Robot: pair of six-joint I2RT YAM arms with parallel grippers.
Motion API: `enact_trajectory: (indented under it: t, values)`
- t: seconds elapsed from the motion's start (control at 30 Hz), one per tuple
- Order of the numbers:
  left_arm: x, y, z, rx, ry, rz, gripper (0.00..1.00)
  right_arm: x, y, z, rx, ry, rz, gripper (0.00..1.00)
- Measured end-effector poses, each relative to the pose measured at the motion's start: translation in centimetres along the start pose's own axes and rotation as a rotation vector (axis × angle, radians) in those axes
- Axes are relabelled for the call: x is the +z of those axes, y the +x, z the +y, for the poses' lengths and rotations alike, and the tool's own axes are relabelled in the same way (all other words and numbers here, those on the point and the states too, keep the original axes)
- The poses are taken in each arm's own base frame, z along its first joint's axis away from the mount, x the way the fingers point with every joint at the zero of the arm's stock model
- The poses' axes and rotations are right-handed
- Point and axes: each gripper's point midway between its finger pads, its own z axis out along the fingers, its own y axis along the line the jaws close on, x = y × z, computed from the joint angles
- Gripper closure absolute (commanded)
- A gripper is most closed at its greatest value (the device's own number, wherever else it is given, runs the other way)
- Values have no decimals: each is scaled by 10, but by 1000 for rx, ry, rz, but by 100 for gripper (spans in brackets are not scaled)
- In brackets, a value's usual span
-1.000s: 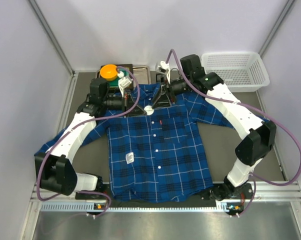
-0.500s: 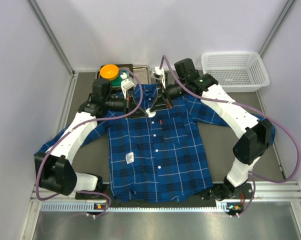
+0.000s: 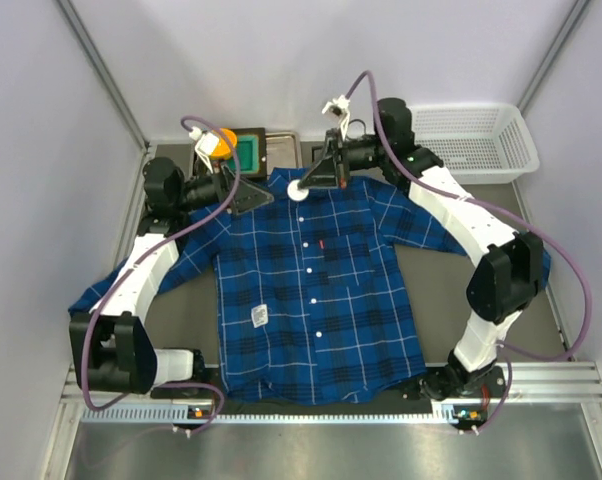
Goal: Pin the brooch onto the clothing
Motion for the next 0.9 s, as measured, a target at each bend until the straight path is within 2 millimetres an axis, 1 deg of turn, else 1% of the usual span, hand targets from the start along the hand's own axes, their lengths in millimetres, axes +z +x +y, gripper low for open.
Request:
enact_trajectory:
  t: [0.13,0.23,0.37,0.5,0.67,0.73,0.9]
  values:
    - [2,-27,-18,-1,44,-94,42,-4,-20,-8,73,-14,-123,100]
    - [3,-43,-29,19,73,-161,44,-4,-29,-2,117,-53,-178,100]
    - [4,-51,-37,10,98,-202,46,-6,-40,10,118,-97,-214,100]
    - [11,-52,-44,-5,120,-209,47,-8,-48,19,113,-123,-233,100]
    - [25,-43,-55,-36,159,-184,52,-9,-49,24,112,-140,-237,100]
    - [29,-40,-57,-44,167,-178,55,-9,-47,24,114,-144,-235,100]
    - [33,-38,-61,-50,175,-172,67,-7,-45,27,119,-156,-229,100]
